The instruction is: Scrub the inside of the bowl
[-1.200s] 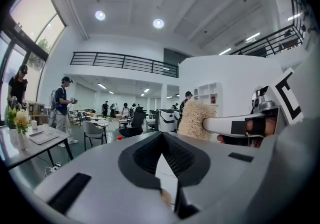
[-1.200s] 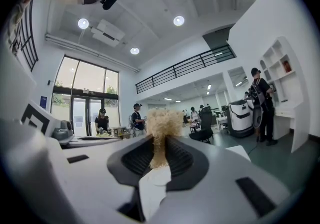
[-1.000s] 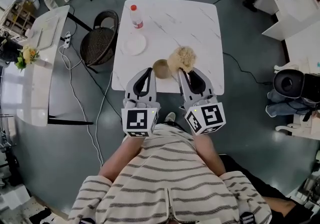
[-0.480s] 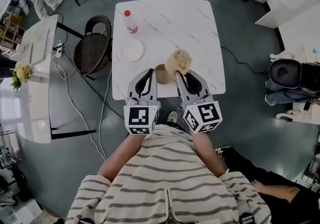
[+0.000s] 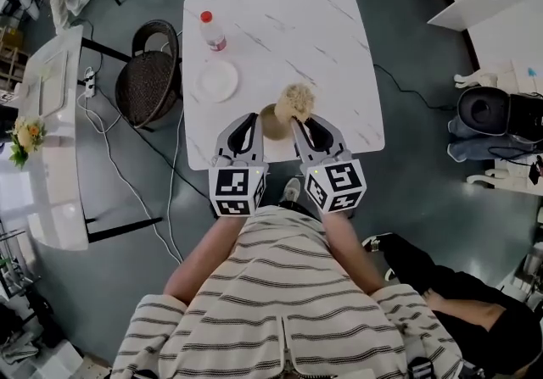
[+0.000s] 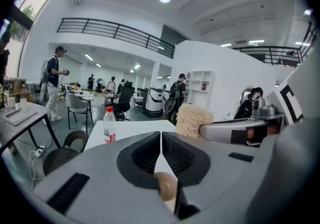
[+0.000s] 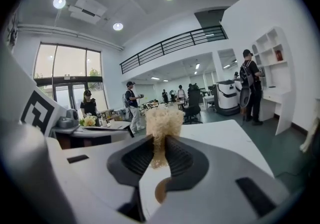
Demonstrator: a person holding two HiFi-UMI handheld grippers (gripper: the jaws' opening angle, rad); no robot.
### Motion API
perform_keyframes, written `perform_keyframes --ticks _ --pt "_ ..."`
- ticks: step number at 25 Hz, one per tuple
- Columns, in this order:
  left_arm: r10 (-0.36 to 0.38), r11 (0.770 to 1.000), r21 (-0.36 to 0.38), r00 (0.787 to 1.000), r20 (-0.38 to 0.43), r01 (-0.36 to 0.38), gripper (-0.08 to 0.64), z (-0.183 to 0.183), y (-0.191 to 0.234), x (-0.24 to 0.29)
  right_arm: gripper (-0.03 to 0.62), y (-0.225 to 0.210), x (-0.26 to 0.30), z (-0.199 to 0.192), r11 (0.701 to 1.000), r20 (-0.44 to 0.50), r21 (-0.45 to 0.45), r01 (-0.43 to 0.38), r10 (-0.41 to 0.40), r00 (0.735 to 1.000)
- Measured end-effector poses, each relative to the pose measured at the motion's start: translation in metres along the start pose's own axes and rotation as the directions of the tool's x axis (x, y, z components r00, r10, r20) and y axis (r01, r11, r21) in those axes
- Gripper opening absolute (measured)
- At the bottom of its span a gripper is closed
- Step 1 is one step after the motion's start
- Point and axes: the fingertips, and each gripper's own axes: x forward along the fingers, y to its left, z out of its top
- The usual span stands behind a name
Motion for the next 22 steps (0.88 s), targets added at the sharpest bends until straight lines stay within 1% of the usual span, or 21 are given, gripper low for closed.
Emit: perform_keyframes --ticks 9,16,22 --pt "-0.024 1.000 -0.011 0.994 -0.102 0.023 0.005 -0.040 0.018 0.022 0.078 -0.002 0.029 -0.027 1.000 -0.088 0.008 0.006 -0.005 0.996" --pt "-0.051 0.999 -0.021 0.983 -0.178 0.048 0.005 -0.070 0.026 0.039 0.078 -0.014 0.043 -0.061 0.999 -0.164 0.037 0.040 -0.033 0.986" --pt "-0.062 0.998 -0.036 0.968 -0.244 0.054 0.006 -0.096 0.030 0.047 0.078 -0.016 0.048 -0.086 0.998 -0.216 0.055 0.043 -0.030 0.976"
